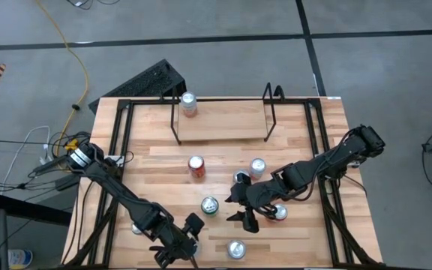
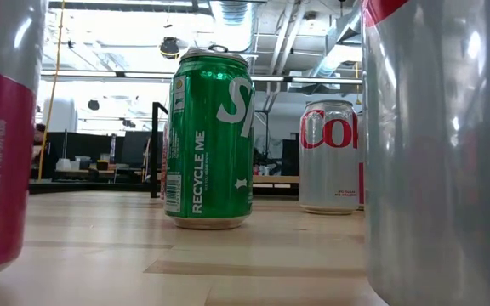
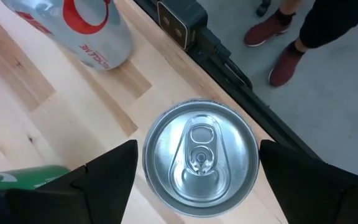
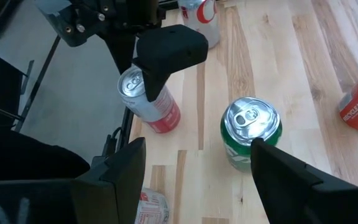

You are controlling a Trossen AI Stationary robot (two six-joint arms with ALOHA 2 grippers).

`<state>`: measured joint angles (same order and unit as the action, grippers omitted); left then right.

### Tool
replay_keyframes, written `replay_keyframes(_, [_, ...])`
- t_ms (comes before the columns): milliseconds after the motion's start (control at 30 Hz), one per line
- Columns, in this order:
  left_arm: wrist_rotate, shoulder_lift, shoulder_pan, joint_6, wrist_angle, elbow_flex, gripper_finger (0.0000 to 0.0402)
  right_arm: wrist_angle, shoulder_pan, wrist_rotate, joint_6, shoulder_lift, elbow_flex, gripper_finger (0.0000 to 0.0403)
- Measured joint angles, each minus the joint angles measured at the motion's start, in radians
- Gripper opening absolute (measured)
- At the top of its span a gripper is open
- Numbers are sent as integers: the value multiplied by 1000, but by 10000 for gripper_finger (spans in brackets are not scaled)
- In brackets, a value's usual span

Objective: Place canned beverage on shelf
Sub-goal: Put the bottom white orange soda can on the shelf aligned with the other white orange soda can

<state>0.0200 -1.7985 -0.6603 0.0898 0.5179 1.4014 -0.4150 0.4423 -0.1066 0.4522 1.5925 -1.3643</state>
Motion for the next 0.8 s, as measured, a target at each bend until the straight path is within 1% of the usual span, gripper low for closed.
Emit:
replay_keyframes(100, [-11,0,6,4,0,0,315,-3,0,0,0,0,0,265])
replay_keyframes(333, [-38,0,25,-6,-1,0,264,-4,0,0,4,0,0,265])
replay_keyframes(433, [-42,0,32,-10,-2,0,255,-4,0,0,4,0,0,265])
replay_keyframes(533, [-31,7,38,-78,12,0,253,-10,0,1,10,0,0,265])
replay_keyframes(800, [58,52,62,-266,148,-1,250,-49,3,28,43,-13,-1,265])
